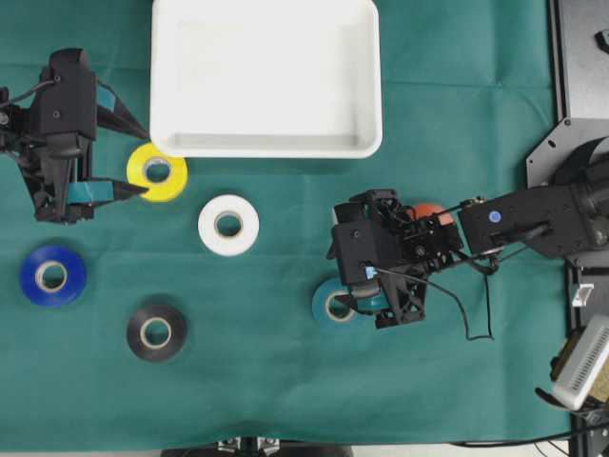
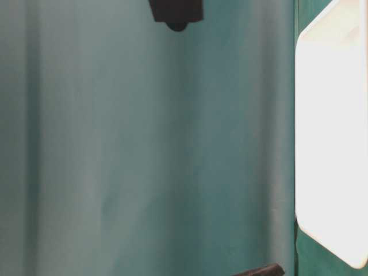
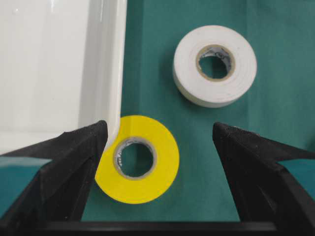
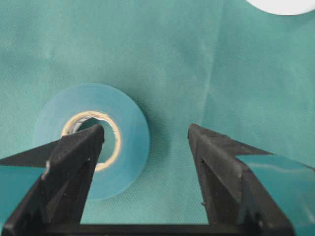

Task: Put the tape alternately from left to right into the white case.
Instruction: 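Lower the right gripper and grasp the teal tape roll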

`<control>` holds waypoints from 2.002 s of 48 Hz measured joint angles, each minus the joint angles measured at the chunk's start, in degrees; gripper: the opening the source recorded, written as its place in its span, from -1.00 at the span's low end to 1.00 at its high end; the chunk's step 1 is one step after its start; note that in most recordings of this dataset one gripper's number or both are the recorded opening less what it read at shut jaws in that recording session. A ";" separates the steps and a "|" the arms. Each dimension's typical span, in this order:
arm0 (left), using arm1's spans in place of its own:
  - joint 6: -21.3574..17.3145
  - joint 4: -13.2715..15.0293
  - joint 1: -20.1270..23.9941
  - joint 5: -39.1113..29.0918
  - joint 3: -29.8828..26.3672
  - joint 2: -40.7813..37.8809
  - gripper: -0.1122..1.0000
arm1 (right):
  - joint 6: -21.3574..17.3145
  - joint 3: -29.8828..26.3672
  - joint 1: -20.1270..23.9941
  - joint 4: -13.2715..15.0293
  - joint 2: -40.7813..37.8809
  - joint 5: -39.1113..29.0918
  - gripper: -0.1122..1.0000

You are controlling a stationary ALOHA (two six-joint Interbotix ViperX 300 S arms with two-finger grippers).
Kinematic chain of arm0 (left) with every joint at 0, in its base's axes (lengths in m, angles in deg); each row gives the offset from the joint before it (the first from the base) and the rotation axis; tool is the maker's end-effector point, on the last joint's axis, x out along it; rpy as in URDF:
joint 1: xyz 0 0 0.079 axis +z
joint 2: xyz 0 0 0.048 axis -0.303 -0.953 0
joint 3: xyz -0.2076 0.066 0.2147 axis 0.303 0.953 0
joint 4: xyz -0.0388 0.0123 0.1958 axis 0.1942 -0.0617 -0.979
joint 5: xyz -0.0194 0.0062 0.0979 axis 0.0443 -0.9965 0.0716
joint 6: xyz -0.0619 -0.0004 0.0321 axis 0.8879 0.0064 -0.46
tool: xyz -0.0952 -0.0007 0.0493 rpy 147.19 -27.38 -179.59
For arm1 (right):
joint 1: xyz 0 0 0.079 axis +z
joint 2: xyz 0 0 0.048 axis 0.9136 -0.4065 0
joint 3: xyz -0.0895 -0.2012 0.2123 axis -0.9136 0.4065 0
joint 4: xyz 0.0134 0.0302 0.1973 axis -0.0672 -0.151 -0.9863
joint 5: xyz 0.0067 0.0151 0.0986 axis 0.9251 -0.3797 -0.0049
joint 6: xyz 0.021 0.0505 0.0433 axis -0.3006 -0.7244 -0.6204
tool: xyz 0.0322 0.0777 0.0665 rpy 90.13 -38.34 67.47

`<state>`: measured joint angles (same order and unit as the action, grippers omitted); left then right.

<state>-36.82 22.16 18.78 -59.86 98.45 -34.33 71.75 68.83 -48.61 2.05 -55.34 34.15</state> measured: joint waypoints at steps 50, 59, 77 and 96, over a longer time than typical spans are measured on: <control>0.09 0.09 0.79 0.18 0.35 0.00 0.55 | -0.26 -0.79 0.35 0.88 -5.54 1.49 0.19; 0.09 0.00 0.79 0.18 0.53 0.00 0.55 | -0.09 -1.14 0.53 0.97 -5.54 1.49 -0.40; 0.09 0.00 0.79 0.18 0.53 0.00 0.56 | -0.09 -1.32 0.53 0.88 -5.54 1.41 -0.40; 0.09 0.00 0.79 0.18 0.53 0.00 0.55 | -0.18 -1.93 0.53 0.97 1.58 -2.72 -0.40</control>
<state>-36.73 22.16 19.57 -59.69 98.98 -34.33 71.58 66.90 -48.08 3.02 -53.76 31.43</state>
